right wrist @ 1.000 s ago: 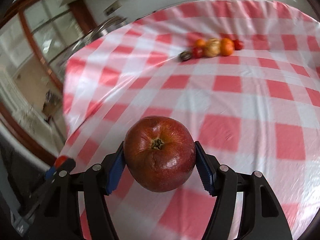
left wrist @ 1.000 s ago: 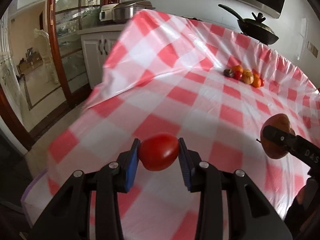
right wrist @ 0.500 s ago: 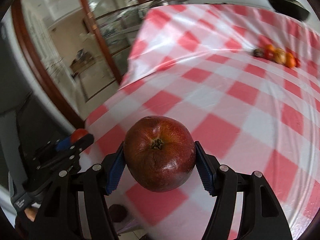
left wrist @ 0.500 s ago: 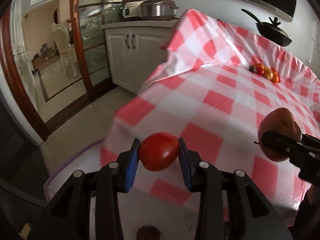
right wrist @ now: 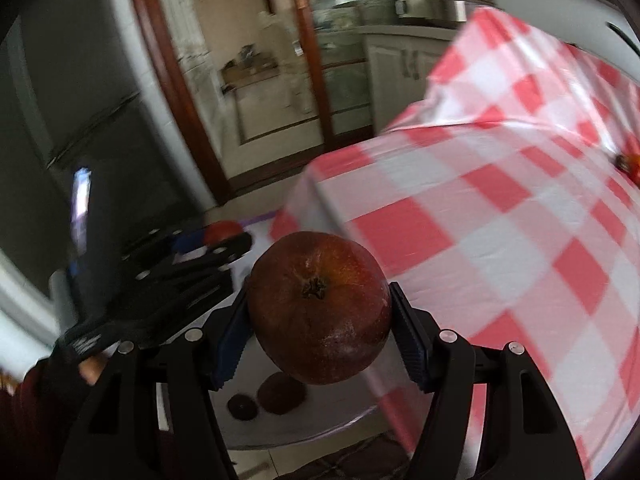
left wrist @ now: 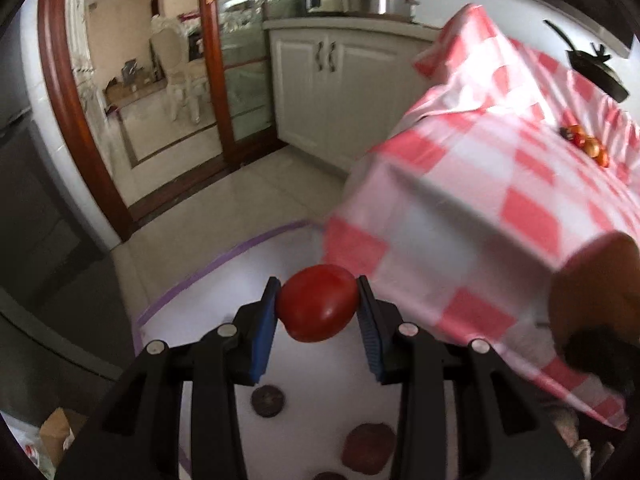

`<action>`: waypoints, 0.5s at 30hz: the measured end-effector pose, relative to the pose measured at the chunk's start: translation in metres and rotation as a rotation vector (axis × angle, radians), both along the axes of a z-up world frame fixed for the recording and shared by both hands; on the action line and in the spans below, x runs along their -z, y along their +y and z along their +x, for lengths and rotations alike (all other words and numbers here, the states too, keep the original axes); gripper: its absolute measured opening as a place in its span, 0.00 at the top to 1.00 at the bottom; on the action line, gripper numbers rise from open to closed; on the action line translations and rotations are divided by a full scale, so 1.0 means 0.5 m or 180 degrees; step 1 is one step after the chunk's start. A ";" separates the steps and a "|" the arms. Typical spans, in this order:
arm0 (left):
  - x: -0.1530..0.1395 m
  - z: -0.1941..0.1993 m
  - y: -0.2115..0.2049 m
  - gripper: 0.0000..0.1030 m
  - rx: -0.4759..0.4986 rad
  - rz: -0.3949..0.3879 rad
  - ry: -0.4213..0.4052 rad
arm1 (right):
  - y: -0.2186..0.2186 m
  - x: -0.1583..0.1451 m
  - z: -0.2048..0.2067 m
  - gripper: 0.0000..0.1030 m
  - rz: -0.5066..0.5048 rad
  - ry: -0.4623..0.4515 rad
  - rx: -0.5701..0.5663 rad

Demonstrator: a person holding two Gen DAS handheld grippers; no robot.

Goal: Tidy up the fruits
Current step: 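Carry the red apple and red tomato off the table toward the white box, then open both tools to drop the apple and tomato into the white box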

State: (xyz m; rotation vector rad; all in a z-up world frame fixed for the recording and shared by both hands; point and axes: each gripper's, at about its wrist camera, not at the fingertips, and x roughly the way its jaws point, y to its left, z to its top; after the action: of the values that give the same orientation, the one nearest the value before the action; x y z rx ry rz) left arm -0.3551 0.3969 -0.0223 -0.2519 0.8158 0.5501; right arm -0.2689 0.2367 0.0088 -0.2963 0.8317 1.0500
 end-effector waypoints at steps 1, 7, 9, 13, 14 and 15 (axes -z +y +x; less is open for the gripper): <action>0.013 -0.003 0.011 0.63 -0.0039 -0.0015 0.0061 | 0.007 0.006 -0.009 0.38 -0.0024 0.0019 -0.0080; 0.086 0.001 0.047 0.63 -0.0108 -0.0010 0.0494 | 0.067 0.083 -0.060 0.38 -0.0325 0.0250 -0.0525; 0.115 0.004 0.061 0.63 -0.0125 -0.0045 0.0665 | 0.096 0.128 -0.073 0.38 -0.0599 0.0231 -0.0599; 0.169 0.013 0.074 0.63 -0.0092 -0.0037 0.1014 | 0.133 0.193 -0.076 0.38 -0.1013 0.0190 -0.0629; 0.183 0.016 0.076 0.63 -0.0076 -0.0034 0.1103 | 0.144 0.211 -0.076 0.38 -0.1138 0.0165 -0.0634; 0.193 0.020 0.077 0.63 -0.0065 -0.0032 0.1169 | 0.152 0.225 -0.077 0.38 -0.1242 0.0130 -0.0642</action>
State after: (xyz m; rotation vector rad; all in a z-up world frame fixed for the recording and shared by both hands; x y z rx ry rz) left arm -0.3451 0.4354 -0.1190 -0.1700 1.1727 0.6210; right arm -0.3072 0.3128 -0.1037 -0.7021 1.0593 1.0785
